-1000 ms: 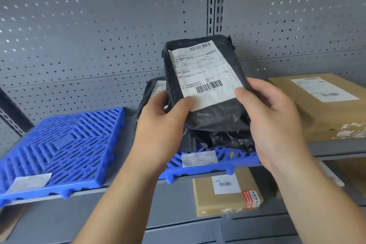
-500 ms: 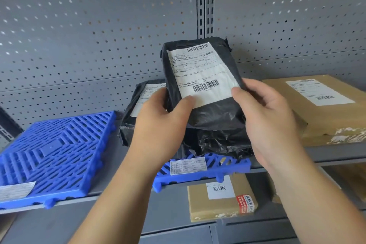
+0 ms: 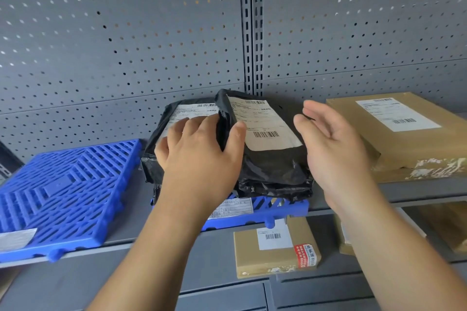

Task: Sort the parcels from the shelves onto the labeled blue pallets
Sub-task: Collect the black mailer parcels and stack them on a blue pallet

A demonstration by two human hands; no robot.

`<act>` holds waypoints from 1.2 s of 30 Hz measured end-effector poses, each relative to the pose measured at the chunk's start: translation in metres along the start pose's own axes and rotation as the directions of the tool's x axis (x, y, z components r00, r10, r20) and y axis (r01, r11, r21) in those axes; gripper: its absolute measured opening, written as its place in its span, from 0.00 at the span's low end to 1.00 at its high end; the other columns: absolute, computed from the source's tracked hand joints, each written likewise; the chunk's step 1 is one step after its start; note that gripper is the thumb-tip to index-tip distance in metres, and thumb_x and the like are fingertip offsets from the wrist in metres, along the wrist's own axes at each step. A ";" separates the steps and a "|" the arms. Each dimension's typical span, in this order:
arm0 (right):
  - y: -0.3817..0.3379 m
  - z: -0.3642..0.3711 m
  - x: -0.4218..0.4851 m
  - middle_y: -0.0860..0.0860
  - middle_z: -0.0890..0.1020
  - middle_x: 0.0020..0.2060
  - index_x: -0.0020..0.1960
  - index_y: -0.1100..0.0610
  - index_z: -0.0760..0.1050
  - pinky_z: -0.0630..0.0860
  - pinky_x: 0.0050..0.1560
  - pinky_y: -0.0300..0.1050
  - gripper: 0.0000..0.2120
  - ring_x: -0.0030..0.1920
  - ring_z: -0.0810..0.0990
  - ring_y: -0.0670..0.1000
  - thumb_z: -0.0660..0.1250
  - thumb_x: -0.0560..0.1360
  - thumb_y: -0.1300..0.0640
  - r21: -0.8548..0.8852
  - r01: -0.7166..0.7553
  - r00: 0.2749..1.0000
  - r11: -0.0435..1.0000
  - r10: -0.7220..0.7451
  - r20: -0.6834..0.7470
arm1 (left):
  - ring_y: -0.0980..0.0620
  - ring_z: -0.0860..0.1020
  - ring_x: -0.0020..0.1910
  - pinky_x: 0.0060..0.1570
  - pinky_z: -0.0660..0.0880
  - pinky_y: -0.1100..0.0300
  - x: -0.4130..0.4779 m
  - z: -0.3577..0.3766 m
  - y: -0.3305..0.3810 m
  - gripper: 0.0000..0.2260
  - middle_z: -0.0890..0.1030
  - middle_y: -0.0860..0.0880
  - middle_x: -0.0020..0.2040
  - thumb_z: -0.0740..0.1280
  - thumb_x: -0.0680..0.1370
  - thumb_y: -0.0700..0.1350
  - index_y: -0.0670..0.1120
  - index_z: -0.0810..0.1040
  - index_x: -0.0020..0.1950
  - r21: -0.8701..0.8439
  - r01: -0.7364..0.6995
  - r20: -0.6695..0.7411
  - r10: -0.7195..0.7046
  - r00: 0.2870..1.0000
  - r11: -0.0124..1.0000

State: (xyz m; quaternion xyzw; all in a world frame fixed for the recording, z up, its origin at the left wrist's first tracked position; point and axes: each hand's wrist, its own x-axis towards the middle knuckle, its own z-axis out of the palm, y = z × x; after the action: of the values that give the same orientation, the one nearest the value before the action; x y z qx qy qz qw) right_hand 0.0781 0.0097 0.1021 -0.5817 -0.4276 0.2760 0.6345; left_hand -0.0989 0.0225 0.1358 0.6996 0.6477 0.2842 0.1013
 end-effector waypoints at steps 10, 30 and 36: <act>0.002 -0.010 -0.009 0.36 0.79 0.62 0.67 0.44 0.77 0.69 0.63 0.36 0.16 0.65 0.76 0.37 0.68 0.80 0.49 -0.014 0.045 0.998 0.999 -0.044 0.042 | 0.49 0.62 0.76 0.74 0.56 0.48 -0.018 0.000 0.001 0.25 0.72 0.56 0.74 0.60 0.80 0.64 0.57 0.71 0.75 -0.047 -0.055 -0.113 0.050 0.992 0.997; 0.018 -0.057 -0.075 0.36 0.77 0.66 0.69 0.43 0.74 0.70 0.62 0.37 0.18 0.66 0.75 0.39 0.67 0.80 0.48 -0.111 0.008 0.999 0.994 -0.004 0.040 | 0.48 0.68 0.71 0.71 0.63 0.51 -0.097 0.006 -0.011 0.27 0.73 0.53 0.71 0.66 0.77 0.59 0.56 0.69 0.75 -0.145 -0.047 -0.105 0.032 0.994 0.988; 0.004 -0.063 -0.126 0.35 0.77 0.64 0.67 0.41 0.75 0.70 0.63 0.41 0.16 0.65 0.75 0.39 0.67 0.79 0.47 -0.169 -0.014 0.997 0.985 0.002 -0.076 | 0.51 0.68 0.71 0.72 0.65 0.52 -0.120 -0.006 -0.024 0.27 0.73 0.53 0.71 0.67 0.77 0.56 0.55 0.69 0.76 -0.244 -0.167 -0.077 0.153 0.985 0.955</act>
State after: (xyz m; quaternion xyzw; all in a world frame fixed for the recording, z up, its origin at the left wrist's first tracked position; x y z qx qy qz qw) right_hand 0.0727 -0.1283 0.0727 -0.6454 -0.4228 0.2188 0.5973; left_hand -0.1220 -0.0917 0.0964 0.7230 0.5507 0.3905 0.1465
